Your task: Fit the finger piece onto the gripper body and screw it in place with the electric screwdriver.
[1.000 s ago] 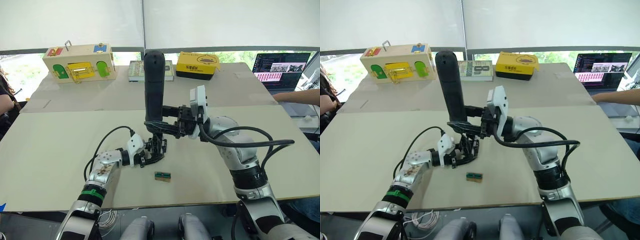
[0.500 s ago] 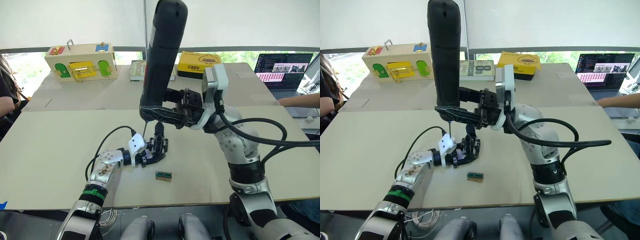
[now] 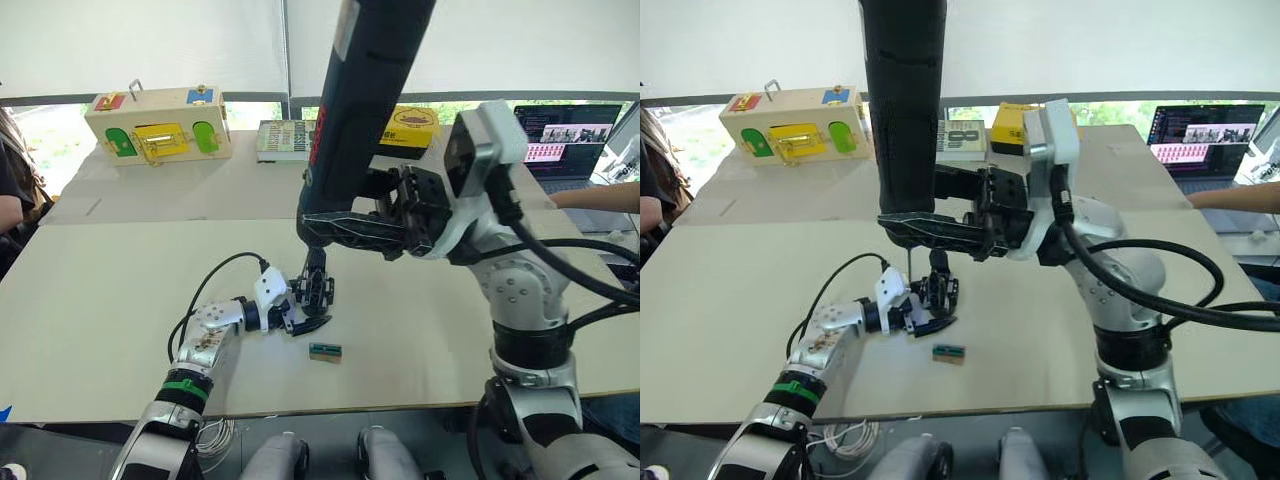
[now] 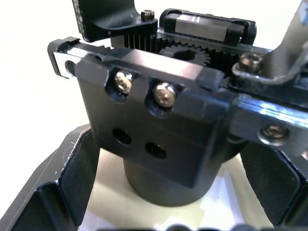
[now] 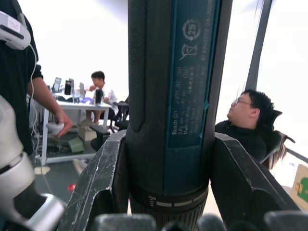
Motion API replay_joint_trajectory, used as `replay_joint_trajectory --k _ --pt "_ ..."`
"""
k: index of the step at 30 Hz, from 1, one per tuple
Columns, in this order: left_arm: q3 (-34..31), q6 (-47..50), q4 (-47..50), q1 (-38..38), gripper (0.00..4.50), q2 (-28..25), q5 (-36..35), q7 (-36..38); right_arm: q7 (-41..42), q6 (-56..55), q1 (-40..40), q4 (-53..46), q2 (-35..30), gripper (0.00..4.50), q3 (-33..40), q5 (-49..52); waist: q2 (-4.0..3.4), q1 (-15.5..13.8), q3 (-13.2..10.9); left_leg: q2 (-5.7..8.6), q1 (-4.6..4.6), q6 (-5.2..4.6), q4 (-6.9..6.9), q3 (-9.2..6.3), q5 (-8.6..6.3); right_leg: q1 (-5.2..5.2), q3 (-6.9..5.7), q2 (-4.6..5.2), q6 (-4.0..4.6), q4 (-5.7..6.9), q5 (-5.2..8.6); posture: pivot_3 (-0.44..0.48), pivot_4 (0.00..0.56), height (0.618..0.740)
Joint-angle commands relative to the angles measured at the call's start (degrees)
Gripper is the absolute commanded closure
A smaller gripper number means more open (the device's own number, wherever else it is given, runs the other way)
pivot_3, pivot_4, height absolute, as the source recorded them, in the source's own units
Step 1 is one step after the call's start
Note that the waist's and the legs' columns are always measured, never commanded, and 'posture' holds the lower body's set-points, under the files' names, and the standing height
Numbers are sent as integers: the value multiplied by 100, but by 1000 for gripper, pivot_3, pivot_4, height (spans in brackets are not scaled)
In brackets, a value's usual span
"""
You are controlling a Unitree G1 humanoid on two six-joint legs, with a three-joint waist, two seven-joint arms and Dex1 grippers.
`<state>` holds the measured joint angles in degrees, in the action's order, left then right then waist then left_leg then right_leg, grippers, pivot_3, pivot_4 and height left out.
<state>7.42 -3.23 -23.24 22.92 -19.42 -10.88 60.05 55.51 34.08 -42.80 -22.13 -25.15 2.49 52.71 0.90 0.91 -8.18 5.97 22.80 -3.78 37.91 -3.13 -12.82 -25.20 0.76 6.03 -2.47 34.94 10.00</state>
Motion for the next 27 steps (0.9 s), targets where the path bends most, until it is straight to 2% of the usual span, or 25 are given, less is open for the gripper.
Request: replay_joint_trajectory --k 1,7,11,16,21,24,27 --pt "-197 205 109 -376 27 -346 -156 176 -130 145 169 -378 -367 2551 507 385 0 8 0 -2 0 0 -3 0 0 0 -1 0 2 -2 1 0 150 740" --pt "-793 324 645 -892 27 -1005 -790 549 -213 54 1050 -652 -1120 2551 1110 398 2 -1 -4 -10 5 0 -8 2 0 -7 -3 4 6 -3 7 0 150 740" --pt "-1303 495 917 -1348 27 -1688 -1259 1079 30 -330 2164 -891 -1529 2551 1558 -28 9 -36 -17 -13 10 -1 -8 2 0 -5 -12 10 1 -5 16 0 150 740" --pt "-1786 16 538 -1665 27 -2270 -1336 1593 95 -739 3091 -777 -1667 2551 2100 -375 2 -106 -65 -6 20 -3 -7 10 -2 -7 -14 25 -7 -12 22 0 150 740" --pt "-1884 -32 225 -1582 27 -2448 -1379 2007 185 -1019 3416 -693 -1603 2551 2137 -536 2 -159 -88 -8 20 38 -7 10 -26 -7 -17 26 -7 -13 22 0 150 740" --pt "-1796 40 572 -1560 27 -2473 -1426 2217 109 -1060 3311 -783 -1547 2551 2037 -492 13 -159 -105 -7 25 39 -7 11 -27 -9 -17 27 -6 -14 21 0 150 740" --pt "-1610 340 1324 -1546 27 -2416 -1575 2289 -79 -1027 3010 -1033 -1396 2551 1762 -347 25 -158 -120 -8 25 40 -6 10 -27 -9 -17 27 -5 -14 20 0 150 740"
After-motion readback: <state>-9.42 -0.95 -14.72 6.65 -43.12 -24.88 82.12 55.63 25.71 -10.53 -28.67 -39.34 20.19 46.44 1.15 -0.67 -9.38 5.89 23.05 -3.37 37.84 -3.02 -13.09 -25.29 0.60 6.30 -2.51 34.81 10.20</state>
